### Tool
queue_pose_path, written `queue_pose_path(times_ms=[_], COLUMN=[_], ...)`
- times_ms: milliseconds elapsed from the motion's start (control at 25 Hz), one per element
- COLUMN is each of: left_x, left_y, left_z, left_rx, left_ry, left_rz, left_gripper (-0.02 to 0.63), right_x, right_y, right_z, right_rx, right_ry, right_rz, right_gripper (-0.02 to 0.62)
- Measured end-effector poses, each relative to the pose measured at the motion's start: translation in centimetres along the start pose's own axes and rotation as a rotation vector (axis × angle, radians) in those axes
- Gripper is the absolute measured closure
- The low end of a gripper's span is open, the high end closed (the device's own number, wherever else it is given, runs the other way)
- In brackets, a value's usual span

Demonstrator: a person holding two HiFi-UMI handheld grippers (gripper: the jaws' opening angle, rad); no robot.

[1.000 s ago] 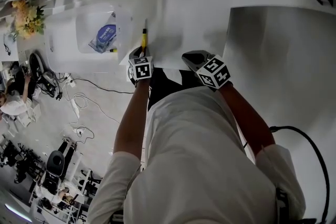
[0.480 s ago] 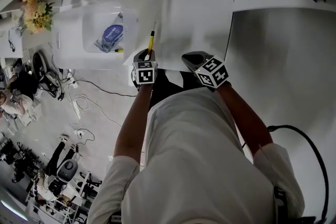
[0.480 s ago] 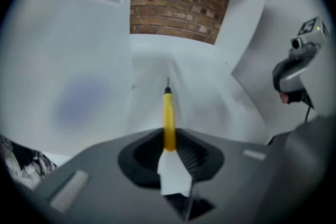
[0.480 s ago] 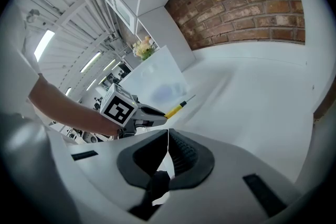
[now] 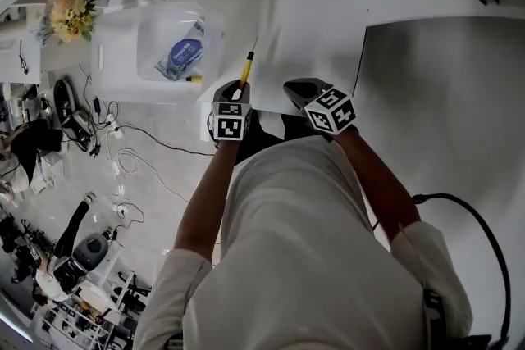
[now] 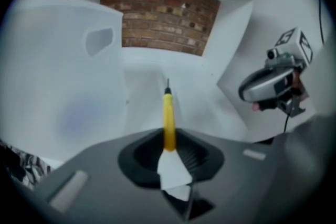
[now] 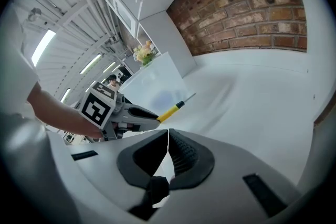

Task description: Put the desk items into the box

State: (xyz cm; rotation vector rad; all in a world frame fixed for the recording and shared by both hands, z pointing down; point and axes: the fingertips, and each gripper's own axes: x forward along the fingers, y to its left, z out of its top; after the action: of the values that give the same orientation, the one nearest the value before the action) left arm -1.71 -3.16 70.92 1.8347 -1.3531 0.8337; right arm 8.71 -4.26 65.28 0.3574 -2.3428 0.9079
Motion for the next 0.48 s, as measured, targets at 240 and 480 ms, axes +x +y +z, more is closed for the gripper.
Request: queue_pose_path(times_ms=[240, 480], left_x=[-2.8, -6.6], left_y=[-0.1, 0.0], left_z=[2.8, 4.6], left_rx=[0.014, -0.001], left_ry=[-0.075, -0.119], left_rz=[-0.039, -0.057], left_gripper=[0.534, 0.535], right_x=[0.3, 0.5], right_y=[0.3, 1.7], right_z=[1.8, 3.9], right_rx=[-0.014, -0.027], right_ry=[-0.037, -0.08], right_rz=[-0.018, -0.014], right_gripper=[0.592, 0.592])
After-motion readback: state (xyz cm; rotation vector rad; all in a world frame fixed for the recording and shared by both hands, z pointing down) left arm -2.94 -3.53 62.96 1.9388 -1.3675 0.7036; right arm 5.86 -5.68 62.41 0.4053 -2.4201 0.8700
